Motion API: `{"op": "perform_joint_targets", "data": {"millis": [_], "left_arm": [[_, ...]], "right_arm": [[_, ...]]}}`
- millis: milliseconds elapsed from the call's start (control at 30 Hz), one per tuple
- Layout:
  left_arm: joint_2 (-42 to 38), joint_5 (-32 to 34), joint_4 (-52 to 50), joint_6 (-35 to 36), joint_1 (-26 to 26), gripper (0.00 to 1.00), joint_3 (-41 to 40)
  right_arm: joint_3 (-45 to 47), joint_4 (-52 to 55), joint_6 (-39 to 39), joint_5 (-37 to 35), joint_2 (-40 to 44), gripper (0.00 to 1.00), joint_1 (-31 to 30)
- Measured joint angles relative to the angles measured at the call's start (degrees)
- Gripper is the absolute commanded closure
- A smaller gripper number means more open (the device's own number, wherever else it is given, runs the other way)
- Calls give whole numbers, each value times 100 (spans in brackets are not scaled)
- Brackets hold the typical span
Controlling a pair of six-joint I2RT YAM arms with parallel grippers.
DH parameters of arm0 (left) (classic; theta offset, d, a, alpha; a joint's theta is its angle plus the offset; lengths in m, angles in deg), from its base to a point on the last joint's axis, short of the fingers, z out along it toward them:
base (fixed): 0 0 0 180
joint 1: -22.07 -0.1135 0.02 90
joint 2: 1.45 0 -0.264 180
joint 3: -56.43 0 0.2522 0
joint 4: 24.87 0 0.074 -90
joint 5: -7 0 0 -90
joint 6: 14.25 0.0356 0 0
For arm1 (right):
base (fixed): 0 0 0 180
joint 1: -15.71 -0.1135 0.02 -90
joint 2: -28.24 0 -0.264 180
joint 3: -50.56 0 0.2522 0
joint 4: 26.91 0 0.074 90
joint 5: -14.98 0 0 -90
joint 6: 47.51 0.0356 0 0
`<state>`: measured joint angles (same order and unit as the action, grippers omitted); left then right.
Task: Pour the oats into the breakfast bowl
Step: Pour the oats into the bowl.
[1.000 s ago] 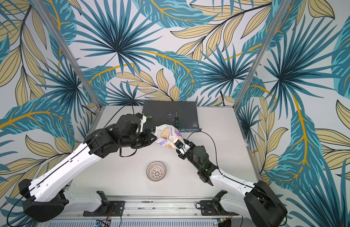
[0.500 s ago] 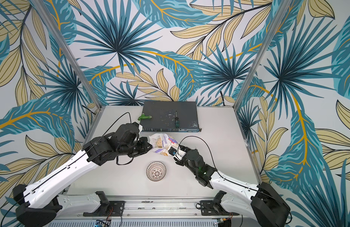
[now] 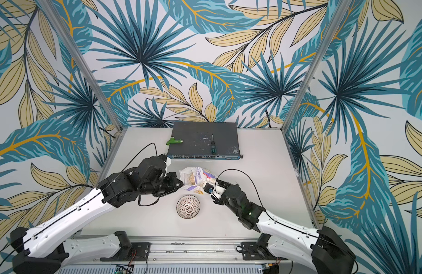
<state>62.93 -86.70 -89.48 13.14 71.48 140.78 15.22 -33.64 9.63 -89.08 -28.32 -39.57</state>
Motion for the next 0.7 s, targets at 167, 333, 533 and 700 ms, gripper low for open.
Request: {"op": "perform_joint_targets", "data": {"millis": [167,333,533,700], "left_arm": [[-234,-31,-146,-26,0,75,-2],[-295,-44,-181,44,0,68,28],[-387,177,-367,166,0,57,94],[-713,490,-422,155,0,51,66]], "right_arm": [[48,310,2,-337,9,100,46],[50,546,-20,-461,31,100,44],[48,903,-105,-577,271,100,-33],[-173,1513,-168,-765,297,100,-192]]}}
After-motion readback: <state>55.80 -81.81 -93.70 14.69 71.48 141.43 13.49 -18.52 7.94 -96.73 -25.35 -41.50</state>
